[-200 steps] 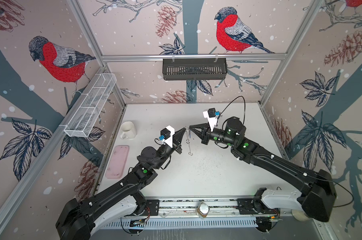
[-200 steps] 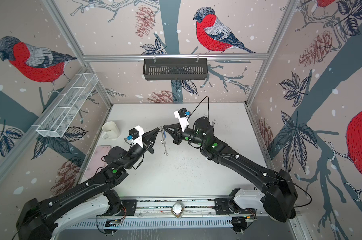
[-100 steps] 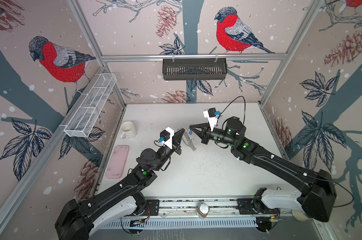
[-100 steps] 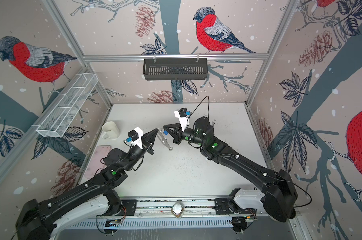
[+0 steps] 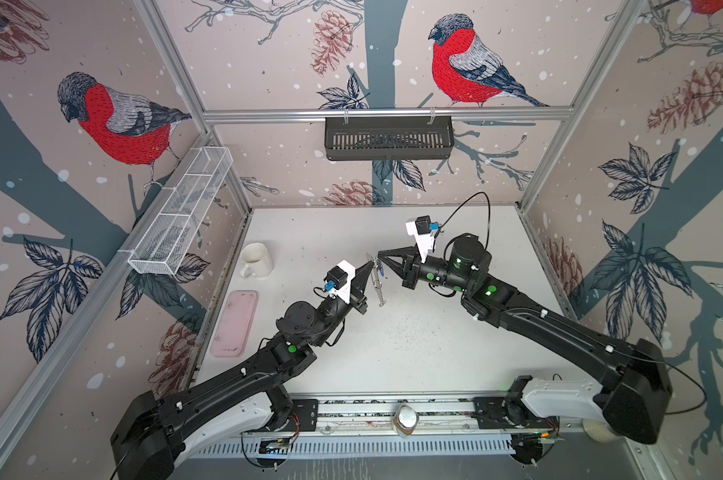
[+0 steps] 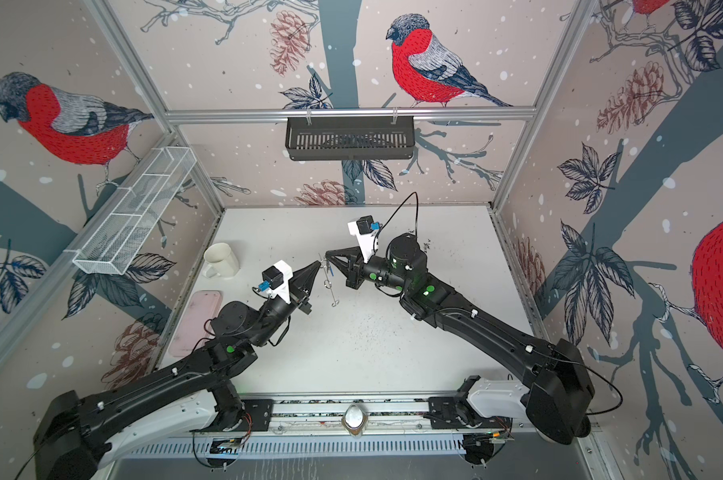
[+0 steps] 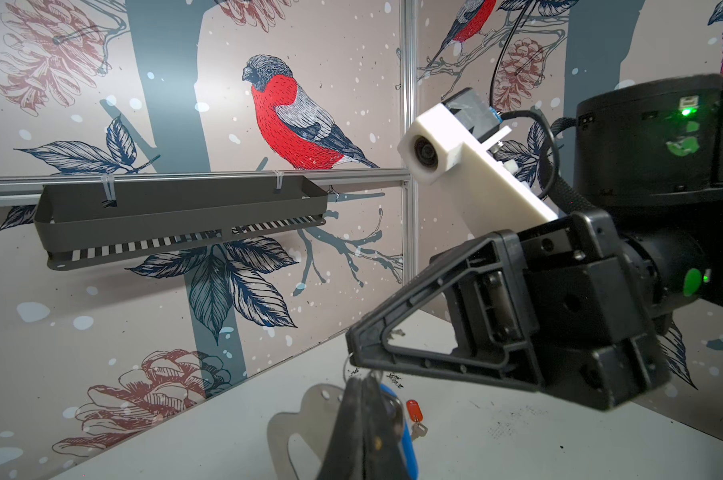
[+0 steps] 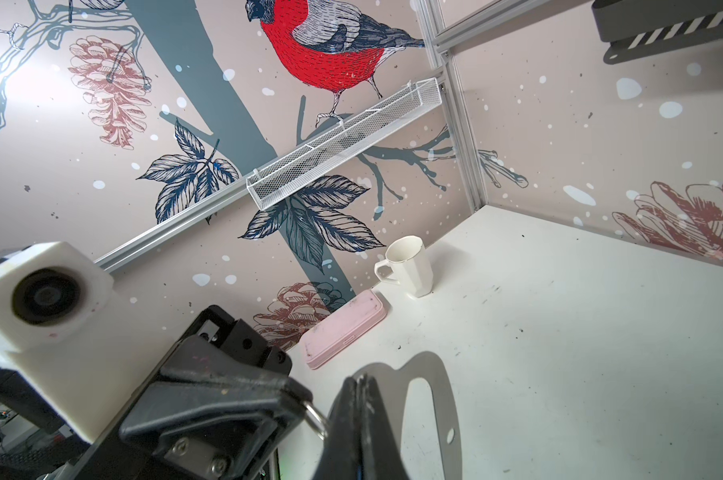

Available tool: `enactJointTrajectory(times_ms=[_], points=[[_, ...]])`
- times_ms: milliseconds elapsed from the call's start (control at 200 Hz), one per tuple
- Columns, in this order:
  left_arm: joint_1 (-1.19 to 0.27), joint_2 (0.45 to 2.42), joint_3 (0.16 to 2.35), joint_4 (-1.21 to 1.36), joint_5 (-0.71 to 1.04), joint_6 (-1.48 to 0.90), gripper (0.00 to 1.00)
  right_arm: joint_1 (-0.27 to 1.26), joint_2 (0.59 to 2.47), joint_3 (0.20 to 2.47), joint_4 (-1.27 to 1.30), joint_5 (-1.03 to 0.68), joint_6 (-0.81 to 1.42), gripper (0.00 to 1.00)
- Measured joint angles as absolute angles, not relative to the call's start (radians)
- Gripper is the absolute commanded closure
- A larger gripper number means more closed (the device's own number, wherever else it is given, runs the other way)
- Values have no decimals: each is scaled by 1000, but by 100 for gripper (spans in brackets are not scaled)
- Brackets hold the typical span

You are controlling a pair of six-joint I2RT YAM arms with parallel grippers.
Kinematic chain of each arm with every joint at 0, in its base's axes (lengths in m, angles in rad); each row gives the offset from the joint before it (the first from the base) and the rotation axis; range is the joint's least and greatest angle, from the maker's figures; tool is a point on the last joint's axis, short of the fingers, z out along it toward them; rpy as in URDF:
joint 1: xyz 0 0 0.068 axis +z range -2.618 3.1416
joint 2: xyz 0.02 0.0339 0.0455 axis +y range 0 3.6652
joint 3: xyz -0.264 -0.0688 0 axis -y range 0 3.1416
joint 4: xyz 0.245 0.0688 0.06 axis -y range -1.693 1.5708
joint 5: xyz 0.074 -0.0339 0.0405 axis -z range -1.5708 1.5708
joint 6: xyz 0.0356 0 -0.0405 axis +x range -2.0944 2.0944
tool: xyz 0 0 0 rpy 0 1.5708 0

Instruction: Put the keys on the keyring

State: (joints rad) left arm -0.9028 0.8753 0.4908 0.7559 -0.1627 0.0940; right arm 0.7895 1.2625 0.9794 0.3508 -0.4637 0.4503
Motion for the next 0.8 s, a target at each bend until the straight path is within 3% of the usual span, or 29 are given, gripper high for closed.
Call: enactJointTrajectory(times_ms=[800], points=[[-1037, 933, 481, 855, -449, 270, 100, 789, 1235, 976, 349, -443, 466, 100]])
